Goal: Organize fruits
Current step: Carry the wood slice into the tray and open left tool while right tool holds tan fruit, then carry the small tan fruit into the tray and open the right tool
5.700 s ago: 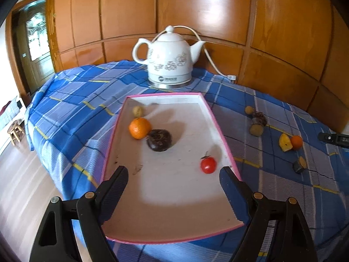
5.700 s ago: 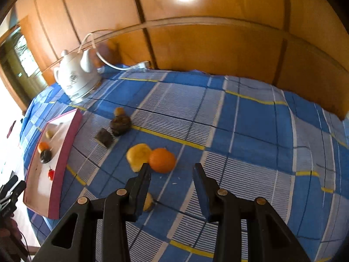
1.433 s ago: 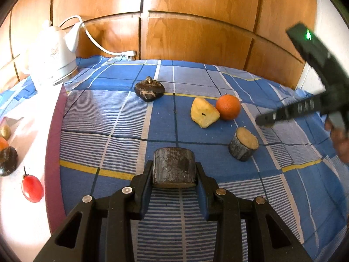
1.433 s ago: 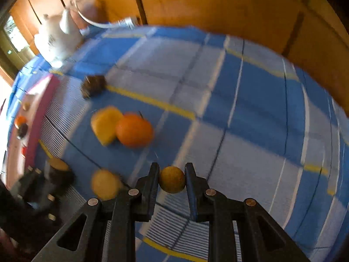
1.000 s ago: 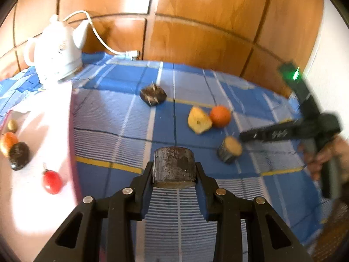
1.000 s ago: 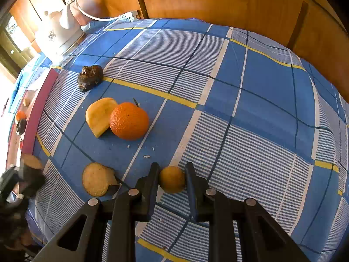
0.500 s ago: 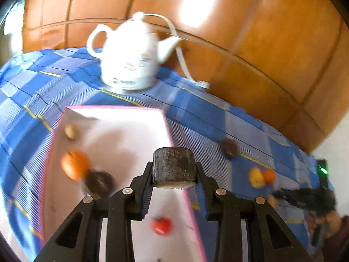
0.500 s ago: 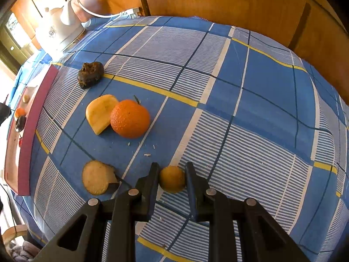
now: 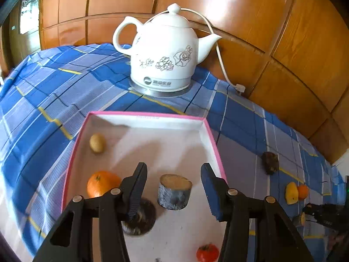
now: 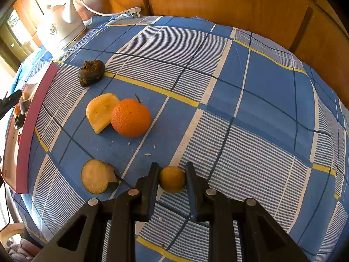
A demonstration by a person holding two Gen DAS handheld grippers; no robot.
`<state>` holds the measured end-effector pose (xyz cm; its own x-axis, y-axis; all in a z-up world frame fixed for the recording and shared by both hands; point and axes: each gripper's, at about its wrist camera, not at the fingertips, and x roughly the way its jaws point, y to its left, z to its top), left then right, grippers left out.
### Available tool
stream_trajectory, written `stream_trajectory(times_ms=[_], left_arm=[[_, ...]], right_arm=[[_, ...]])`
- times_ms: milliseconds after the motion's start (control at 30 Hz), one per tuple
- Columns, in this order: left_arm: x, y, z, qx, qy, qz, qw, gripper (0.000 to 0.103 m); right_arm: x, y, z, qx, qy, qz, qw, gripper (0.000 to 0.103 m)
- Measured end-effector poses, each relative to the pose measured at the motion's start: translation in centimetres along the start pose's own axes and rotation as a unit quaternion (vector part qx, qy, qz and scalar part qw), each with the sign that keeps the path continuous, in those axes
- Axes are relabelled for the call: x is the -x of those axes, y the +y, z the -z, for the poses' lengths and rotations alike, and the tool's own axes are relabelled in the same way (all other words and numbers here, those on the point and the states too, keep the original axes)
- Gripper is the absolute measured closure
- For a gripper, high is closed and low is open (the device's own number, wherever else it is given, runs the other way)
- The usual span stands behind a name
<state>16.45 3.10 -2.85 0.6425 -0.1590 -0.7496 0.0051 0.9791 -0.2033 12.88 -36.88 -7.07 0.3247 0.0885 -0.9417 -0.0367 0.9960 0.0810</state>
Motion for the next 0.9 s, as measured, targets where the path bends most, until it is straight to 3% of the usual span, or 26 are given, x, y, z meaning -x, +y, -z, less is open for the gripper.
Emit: stream_trajectory(times_ms=[533, 900], left_arm=[[5.8, -0.6, 7.1, -0.007, -0.024, -0.048, 0.9985, 0.047], [8.4, -1.4, 9.0, -0.025, -0.046, -0.049, 0.9974, 0.043]], right_arm=[[-0.1, 1.1, 0.4, 0.017, -0.004, 0.011, 1.000, 0.079], [-0.2, 1.8, 1.0, 0.017, -0.008, 0.017, 1.000, 0.079]])
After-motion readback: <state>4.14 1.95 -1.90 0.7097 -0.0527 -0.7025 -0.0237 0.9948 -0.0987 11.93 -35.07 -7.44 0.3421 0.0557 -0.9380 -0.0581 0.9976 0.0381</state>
